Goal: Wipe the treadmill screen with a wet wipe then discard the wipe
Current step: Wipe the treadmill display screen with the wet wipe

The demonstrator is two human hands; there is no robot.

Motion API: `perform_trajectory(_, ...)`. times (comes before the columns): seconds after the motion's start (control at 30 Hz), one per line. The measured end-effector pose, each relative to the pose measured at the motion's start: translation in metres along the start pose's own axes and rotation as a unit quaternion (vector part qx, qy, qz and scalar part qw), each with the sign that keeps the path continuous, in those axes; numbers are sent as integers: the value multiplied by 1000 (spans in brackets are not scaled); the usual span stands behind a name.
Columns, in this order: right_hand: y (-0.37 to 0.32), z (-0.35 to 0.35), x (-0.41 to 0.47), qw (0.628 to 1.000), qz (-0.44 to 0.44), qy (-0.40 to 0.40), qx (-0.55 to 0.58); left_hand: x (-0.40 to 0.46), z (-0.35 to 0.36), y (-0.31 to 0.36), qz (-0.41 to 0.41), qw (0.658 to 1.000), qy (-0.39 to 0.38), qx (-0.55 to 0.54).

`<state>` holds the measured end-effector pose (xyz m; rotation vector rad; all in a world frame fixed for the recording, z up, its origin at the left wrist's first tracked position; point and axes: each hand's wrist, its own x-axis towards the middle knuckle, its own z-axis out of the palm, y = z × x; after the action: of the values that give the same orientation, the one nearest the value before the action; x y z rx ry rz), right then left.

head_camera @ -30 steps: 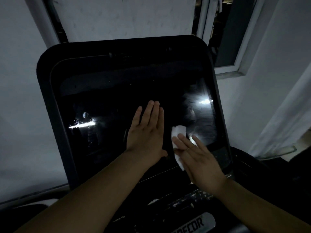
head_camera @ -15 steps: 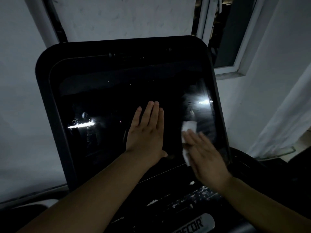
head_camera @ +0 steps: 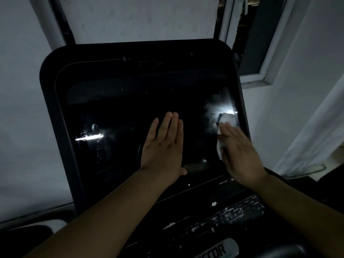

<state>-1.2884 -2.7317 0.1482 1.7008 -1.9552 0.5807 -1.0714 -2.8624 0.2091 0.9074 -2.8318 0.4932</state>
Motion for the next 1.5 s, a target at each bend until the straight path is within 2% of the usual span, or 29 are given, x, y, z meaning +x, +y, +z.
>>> perform_trajectory(0.13,-40,14,13,996,-84,11,40,0,1,-1,4,1000,7,-6)
perform_trajectory(0.23,-35,10,17,991,-130,4,32,-1,2,-2,8,1000,11,-6)
perform_trajectory(0.47,32,-18,31,1000,14,4,-23,0,4,-2,3,1000,13,-23)
perform_trajectory(0.57,19,-12,30,1000,0,-3,-21,-1,4,-2,5,1000,15,-25)
perform_trajectory(0.77,-37,13,14,991,-131,-1,19,-1,4,-3,10,999,22,-24)
perform_trajectory(0.83,-26,9,15,993,-116,-2,9,-1,4,-3,11,999,19,-25)
perform_trajectory(0.97,12,-8,20,1000,25,0,-3,-1,4,-2,8,999,20,-26)
perform_trajectory(1.03,9,-10,22,999,50,3,-3,-1,4,-2,7,999,21,-30)
perform_trajectory(1.1,-15,-4,23,1000,21,18,11,-1,4,-3,7,999,26,-27)
perform_trajectory(1.23,-78,20,21,993,-90,37,72,0,6,-3,10,999,33,-31)
perform_trajectory(1.33,-81,25,22,989,-124,40,75,0,7,-3,10,999,39,-30)
perform_trajectory(1.4,-56,19,25,992,-111,29,45,0,5,-3,10,999,26,-26)
perform_trajectory(1.5,-6,1,37,999,-30,26,10,1,4,-3,5,1000,21,-23)
